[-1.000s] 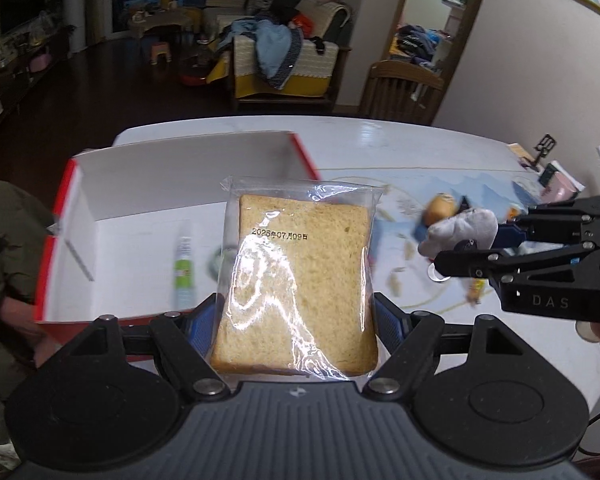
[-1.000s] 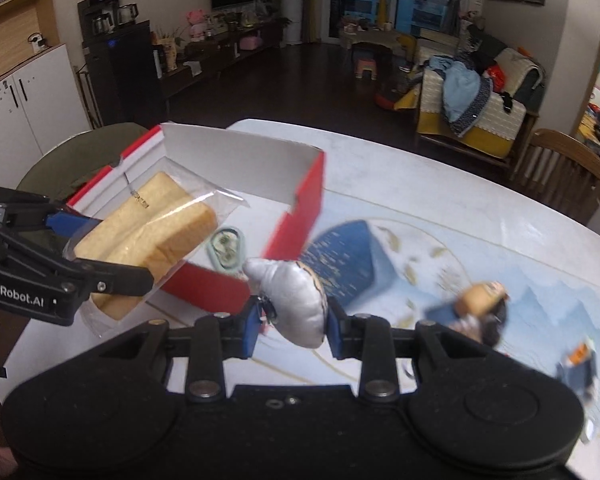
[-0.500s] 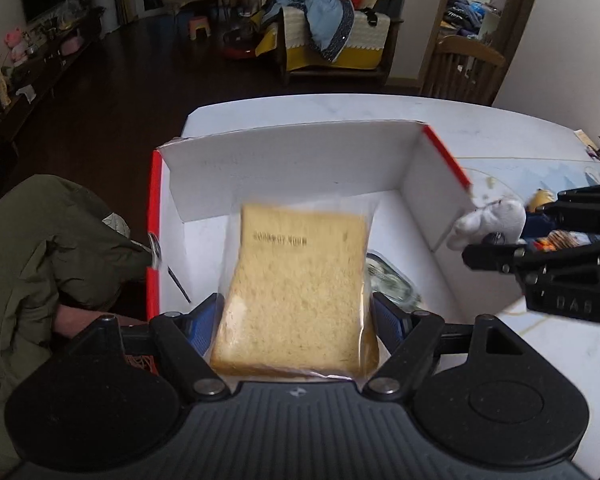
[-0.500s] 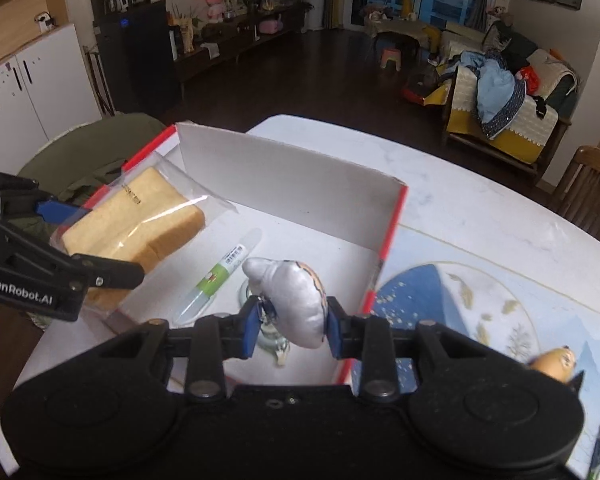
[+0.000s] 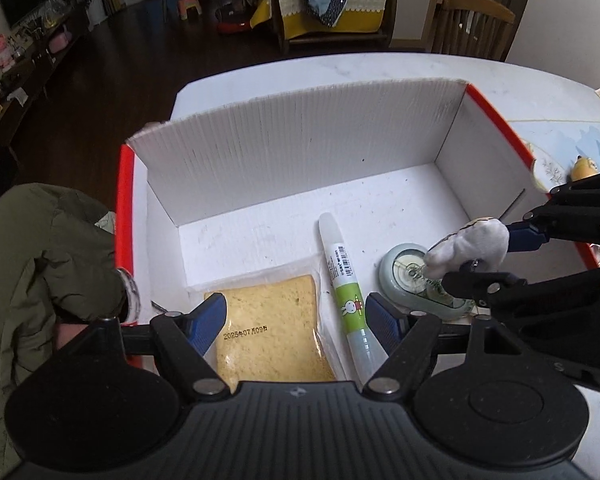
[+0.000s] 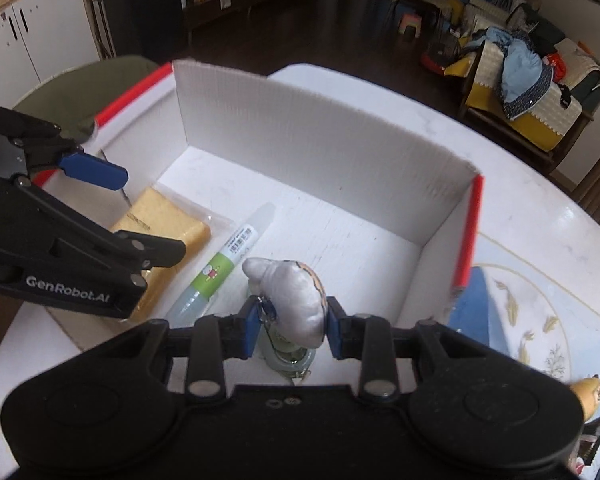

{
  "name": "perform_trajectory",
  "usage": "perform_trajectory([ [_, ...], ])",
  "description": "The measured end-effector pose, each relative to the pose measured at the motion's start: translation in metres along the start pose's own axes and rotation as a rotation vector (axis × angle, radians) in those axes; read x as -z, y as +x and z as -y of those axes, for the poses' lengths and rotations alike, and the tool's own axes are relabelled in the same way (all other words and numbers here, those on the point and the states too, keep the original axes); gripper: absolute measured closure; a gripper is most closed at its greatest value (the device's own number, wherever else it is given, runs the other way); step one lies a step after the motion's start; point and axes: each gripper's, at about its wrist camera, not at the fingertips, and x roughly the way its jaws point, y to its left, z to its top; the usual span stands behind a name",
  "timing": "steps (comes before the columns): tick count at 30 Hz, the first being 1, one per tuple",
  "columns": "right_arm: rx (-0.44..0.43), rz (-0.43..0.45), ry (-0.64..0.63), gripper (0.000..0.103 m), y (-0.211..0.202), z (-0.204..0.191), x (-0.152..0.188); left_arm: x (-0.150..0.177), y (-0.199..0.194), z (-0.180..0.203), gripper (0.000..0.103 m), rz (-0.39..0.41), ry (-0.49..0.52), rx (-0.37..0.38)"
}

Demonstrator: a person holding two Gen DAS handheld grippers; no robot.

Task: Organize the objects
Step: 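Carry bread and plush toy into the shoebox and open both grippers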

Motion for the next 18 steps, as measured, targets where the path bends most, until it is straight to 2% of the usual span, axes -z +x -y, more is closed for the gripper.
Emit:
perform_trajectory([
  [10,-0.006,-0.056,-0.030,0.069,0.019,-0.007,0.004,0.000,0.009,0.007,0.027,-0.006,0.066,-0.038],
  [14,-0.019,-0.054,-0.020,0.065,0.013,-0.004,0.007,-0.001,0.009,0.007,0.027,-0.005,0.071,-0.041],
  [18,-0.029,-0.023,-0.015,0.056,-0.002,0.000,0.008,0.000,0.006,0.005,0.027,0.000,0.049,-0.025],
])
